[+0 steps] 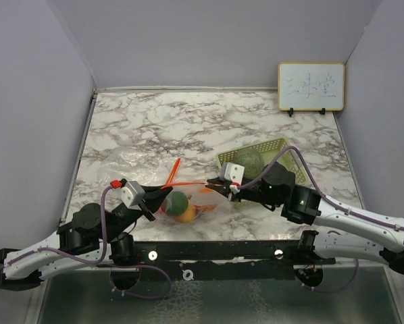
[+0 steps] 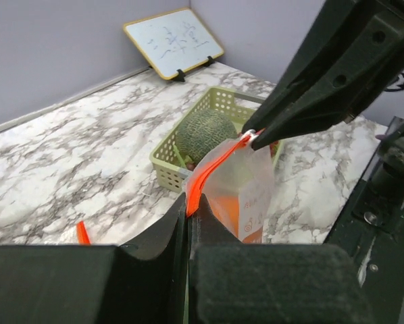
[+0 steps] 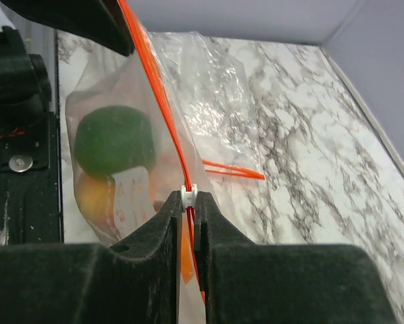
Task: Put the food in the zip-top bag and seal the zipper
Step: Zip the zipper food storage bag at the center of the board.
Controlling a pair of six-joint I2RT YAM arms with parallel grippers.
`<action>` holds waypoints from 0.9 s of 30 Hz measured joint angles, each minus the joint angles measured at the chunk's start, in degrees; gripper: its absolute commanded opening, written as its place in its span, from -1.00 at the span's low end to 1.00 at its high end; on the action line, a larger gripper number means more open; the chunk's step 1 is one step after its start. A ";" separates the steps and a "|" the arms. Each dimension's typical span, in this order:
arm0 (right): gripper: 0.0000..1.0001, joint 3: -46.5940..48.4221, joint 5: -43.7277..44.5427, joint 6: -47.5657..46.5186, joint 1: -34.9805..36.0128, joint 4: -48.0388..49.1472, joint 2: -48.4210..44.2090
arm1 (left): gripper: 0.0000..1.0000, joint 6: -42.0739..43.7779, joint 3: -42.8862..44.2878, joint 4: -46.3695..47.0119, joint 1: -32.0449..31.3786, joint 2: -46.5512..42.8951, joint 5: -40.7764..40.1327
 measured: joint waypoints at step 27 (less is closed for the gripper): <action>0.69 3.87 28.79 14.40 -2.14 -12.76 3.32 | -1.00 3.39 -0.24 15.78 -0.02 2.49 -22.88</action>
